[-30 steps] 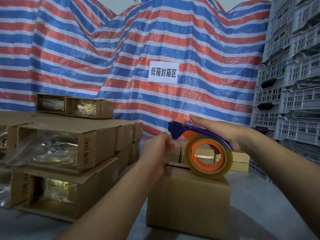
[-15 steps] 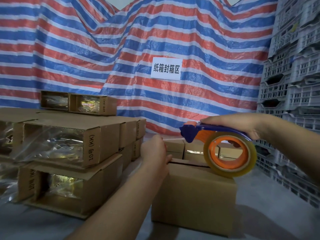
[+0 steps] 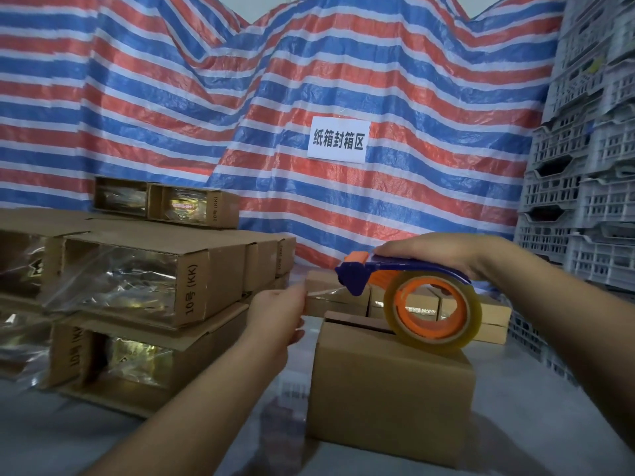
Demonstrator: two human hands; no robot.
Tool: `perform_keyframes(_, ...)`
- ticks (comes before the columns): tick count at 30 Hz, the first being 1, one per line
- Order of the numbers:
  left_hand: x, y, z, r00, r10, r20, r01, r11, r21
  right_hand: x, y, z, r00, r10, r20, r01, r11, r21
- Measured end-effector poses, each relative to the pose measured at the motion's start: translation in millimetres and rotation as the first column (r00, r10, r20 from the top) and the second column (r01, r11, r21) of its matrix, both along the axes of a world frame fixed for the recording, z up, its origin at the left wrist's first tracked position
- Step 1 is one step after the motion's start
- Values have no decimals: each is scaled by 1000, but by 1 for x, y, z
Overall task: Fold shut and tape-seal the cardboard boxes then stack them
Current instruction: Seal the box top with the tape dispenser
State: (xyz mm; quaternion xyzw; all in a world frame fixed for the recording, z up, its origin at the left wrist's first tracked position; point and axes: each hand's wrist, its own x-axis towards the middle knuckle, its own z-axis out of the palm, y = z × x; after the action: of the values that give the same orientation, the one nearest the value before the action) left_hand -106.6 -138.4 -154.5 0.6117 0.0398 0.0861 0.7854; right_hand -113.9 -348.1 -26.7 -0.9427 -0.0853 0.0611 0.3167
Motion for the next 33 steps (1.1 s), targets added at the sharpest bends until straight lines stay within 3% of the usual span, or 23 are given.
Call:
perform_keyframes(5,-5,7,-25,997,-13,-81,22,994,109,0,21,5,995,92,24,-83,966,-246)
perform_keyframes(12,-6,2,-41,994,-66,-92,77,989,126,2,30,5,999,41,-20,-44,960,-277)
perform_keyframes(19,0,0,-48,993,-58,-101,73,986,149,4,31,4,990,138,32,-117,922,-369)
perform_keyframes(25,4,-5,-53,990,-108,-91,125,973,196,9,31,4,992,125,11,-113,926,-361)
perform_keyframes(28,6,-4,-53,982,-133,-133,161,961,223,10,30,5,991,128,-26,-129,943,-305)
perform_keyframes(33,8,-6,-49,949,-170,-267,232,948,220,12,26,4,969,245,35,-200,859,-471)
